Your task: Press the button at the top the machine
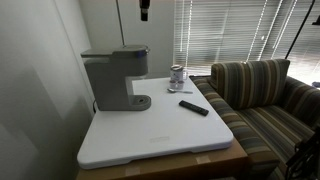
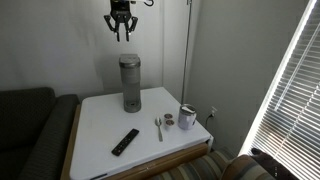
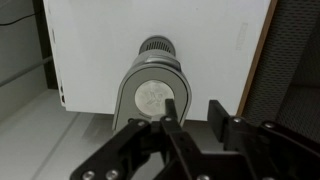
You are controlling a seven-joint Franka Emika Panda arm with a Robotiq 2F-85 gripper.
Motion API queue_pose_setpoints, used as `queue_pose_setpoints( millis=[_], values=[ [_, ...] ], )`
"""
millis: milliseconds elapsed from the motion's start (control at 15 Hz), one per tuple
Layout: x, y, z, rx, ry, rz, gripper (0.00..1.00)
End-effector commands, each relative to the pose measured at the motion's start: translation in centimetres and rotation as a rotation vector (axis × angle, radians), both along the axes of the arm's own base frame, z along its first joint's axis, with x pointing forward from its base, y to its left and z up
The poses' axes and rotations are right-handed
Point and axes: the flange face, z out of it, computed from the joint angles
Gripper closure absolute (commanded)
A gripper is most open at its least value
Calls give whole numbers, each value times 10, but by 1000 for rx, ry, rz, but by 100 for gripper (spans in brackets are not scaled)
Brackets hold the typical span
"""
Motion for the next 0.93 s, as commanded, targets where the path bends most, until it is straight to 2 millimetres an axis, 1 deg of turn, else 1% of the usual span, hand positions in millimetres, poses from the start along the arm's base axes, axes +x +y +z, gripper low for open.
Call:
queue_pose_setpoints(
  millis=[0,67,133,400,667,733,867],
  values=[
    [7,2,-10,61,-16,-20,90],
    [9,3,-13,68,-23,-30,97],
    [11,3,-15,74,-27,-46,100],
    [20,1,-27,84,-63,-110,100],
    [24,4,-38,76,-71,-133,100],
    [21,7,-34,69,-64,-118,99],
    [21,6,-38,70,-63,-122,99]
  ],
)
